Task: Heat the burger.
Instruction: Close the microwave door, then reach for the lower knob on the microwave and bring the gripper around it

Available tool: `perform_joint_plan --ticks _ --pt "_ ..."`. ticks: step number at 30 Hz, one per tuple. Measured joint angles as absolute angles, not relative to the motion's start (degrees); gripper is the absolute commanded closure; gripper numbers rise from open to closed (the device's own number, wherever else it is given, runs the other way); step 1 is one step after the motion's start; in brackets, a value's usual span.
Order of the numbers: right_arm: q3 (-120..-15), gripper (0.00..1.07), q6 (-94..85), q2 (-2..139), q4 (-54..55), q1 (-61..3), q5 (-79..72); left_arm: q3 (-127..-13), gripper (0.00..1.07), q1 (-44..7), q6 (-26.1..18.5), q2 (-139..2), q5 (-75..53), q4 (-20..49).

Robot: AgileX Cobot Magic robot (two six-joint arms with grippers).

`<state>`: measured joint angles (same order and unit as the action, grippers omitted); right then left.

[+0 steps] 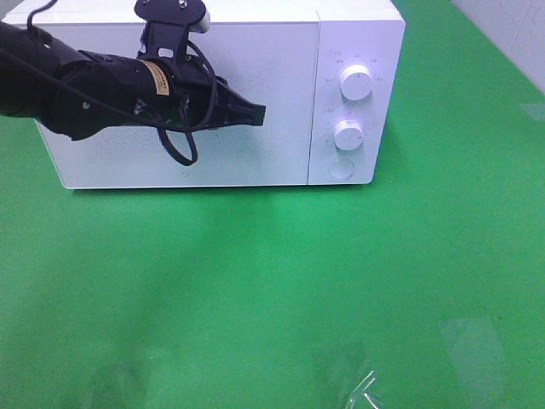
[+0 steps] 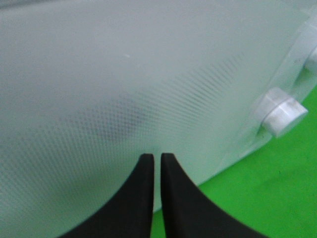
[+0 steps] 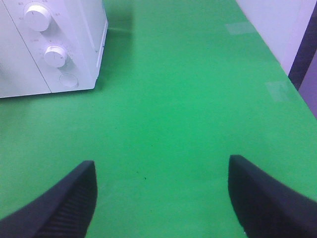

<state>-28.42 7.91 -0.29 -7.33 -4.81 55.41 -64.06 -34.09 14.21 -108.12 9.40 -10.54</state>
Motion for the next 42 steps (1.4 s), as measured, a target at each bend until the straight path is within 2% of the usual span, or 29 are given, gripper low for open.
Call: perform_joint_plan --ticks 1,2,3,4,5,6,8,9,10,18,23,25,29,30,32,33,34,35,36,38,41,42 --pt "-28.42 0.36 7.79 -0.29 -7.33 -4.81 55.41 -64.06 0.8 -35.47 14.21 -106.63 4.01 -10.49" --pt "-28.42 0.36 7.79 -0.29 -7.33 -4.81 55.41 -64.06 0.8 -35.47 14.21 -106.63 4.01 -10.49" --pt "-28.42 0.36 7.62 -0.29 -7.33 -4.81 55.41 -64.06 0.63 -37.01 14.15 -105.25 -1.2 -10.66" --pt "-28.42 0.36 7.62 -0.29 -7.33 -4.81 55.41 -64.06 0.63 -37.01 14.15 -105.25 -1.2 -10.66" --pt "-28.42 0.36 7.56 -0.29 -7.33 -4.81 55.41 -64.06 0.4 -38.5 13.98 -104.28 -5.9 -10.66" --pt "-28.42 0.36 7.56 -0.29 -7.33 -4.81 55.41 -64.06 0.4 -38.5 13.98 -104.28 -5.9 -10.66" --pt "-28.42 0.36 7.56 -0.29 -7.33 -4.81 55.41 -64.06 0.15 -40.45 13.98 -102.96 -13.41 -10.66" --pt "-28.42 0.36 7.56 -0.29 -7.33 -4.81 55.41 -64.06 0.15 -40.45 13.98 -102.96 -13.41 -10.66" --pt "-28.42 0.36 7.56 -0.29 -7.33 -4.81 55.41 -64.06 0.08 -41.25 14.15 -102.22 -17.48 -10.37" --pt "-28.42 0.36 7.56 -0.29 -7.33 -4.81 55.41 -64.06 0.09 -41.83 14.38 -99.47 -29.85 -6.19" --pt "-28.42 0.36 7.56 -0.29 -7.33 -4.81 55.41 -64.06 0.09 -41.83 14.38 -95.74 -44.46 -1.89" --pt "-28.42 0.36 7.56 -0.29 -7.33 -4.81 55.41 -64.06 0.09 -41.83 14.38 -95.28 -46.07 -1.66" --pt "-28.42 0.36 7.56 -0.29 -7.33 -4.81 55.41 -64.06 0.09 -40.11 14.38 -93.39 -52.6 0.0" --pt "-28.42 0.36 7.56 -0.29 -7.33 -4.81 55.41 -64.06 0.09 -37.7 14.15 -92.3 -55.29 0.52" --pt "-28.42 0.36 7.56 -0.29 -7.33 -4.81 55.41 -64.06 0.09 -36.55 13.92 -91.73 -56.15 0.57" --pt "-28.42 0.36 7.56 -0.29 -7.33 -4.81 55.41 -64.06 0.09 -33.29 13.46 -90.53 -57.87 0.74" --pt "-28.42 0.36 7.56 -0.29 -7.33 -4.81 55.41 -64.06 0.09 -33.29 13.46 -90.53 -57.87 0.74" --pt "-28.42 0.36 7.56 -0.29 -7.33 -4.81 55.41 -64.06 0.09 -29.97 12.72 -89.15 -59.42 0.97" --pt "-28.42 0.36 7.56 -0.29 -7.33 -4.81 55.41 -64.06 0.09 -29.97 12.72 -89.15 -59.42 0.97" --pt "-28.42 0.36 7.56 -0.29 -7.33 -4.81 55.41 -64.06 0.09 -22.35 10.89 -85.6 -63.37 1.78" --pt "-28.42 0.36 7.56 -0.29 -7.33 -4.81 55.41 -64.06 0.09 -20.34 10.26 -84.8 -64.46 2.01" --pt "-28.42 0.36 7.56 -0.29 -7.33 -4.81 55.41 -64.06 0.09 -17.13 8.94 -82.74 -66.0 2.64"
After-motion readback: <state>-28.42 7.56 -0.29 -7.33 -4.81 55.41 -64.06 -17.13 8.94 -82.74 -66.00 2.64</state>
